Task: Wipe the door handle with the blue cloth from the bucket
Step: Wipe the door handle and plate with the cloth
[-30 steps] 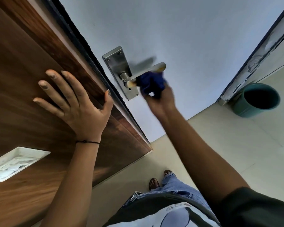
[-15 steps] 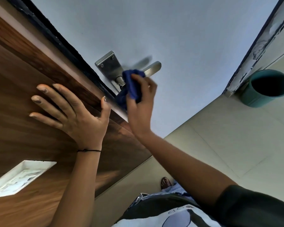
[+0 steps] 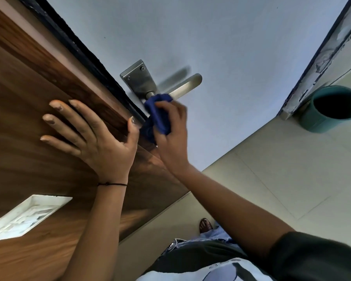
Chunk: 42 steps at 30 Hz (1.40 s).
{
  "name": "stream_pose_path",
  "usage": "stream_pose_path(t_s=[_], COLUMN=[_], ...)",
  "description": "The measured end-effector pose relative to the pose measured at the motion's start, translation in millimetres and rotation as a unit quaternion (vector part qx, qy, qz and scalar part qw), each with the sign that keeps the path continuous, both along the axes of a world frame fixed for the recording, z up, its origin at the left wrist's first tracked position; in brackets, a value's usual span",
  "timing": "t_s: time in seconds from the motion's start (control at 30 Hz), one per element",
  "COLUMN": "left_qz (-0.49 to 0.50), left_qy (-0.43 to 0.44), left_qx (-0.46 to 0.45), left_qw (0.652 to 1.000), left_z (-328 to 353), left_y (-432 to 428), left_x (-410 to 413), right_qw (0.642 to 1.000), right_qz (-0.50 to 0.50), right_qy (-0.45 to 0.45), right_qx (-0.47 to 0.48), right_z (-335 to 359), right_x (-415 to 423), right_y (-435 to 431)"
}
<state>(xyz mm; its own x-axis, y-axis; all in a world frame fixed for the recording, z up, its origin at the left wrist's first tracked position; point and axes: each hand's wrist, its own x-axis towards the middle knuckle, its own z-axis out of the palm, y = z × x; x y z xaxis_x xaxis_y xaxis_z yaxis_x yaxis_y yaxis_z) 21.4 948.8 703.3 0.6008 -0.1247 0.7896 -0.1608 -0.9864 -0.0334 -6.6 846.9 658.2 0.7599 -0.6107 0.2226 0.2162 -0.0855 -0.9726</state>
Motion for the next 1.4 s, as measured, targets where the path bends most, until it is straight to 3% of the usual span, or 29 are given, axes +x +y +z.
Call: stream_pose_path(t_s=[0.1,0.27,0.37,0.53,0.67,0.87,1.17,1.4], left_qz=[0.003,0.001,-0.004,-0.005,0.004,0.006,0.009,0.02], left_qy=[-0.003,-0.004,0.0,-0.002,-0.003,0.003,-0.007,-0.026], left_qx=[0.0,0.001,0.001,-0.003,0.006,-0.004,0.005,0.021], left_qw=[1.0,1.0,1.0,1.0,1.0,1.0,1.0,0.999], left_z=[-0.7,0.1,0.3,0.9,-0.2,0.2,-1.5,-2.6], left_y=[0.3,0.4,-0.2,-0.7,-0.3,-2.5,-1.9,-0.8], left_x=[1.2,0.6,0.1,0.4,0.6,0.5,2.3,4.5], right_qw=[0.999,0.991,0.994,0.998,0.994,0.968,0.989,1.0], right_qz=[0.02,-0.114,-0.105,0.038,0.088,0.233,0.134,-0.027], right_qy=[0.003,0.019,0.037,0.026,0.032,0.023,-0.008,0.009], right_qx=[-0.026,0.066,0.021,-0.045,-0.058,-0.096,-0.055,-0.008], right_z=[-4.1,0.3,3.8,2.4,1.5,6.3,6.9,5.6], right_x=[-0.1,14.5,13.3,-2.2,-5.3,-7.8,-19.9,-7.4], right_y=[-9.3,-73.3,-71.1,-20.5,-23.3,-29.0,-83.1,-109.0])
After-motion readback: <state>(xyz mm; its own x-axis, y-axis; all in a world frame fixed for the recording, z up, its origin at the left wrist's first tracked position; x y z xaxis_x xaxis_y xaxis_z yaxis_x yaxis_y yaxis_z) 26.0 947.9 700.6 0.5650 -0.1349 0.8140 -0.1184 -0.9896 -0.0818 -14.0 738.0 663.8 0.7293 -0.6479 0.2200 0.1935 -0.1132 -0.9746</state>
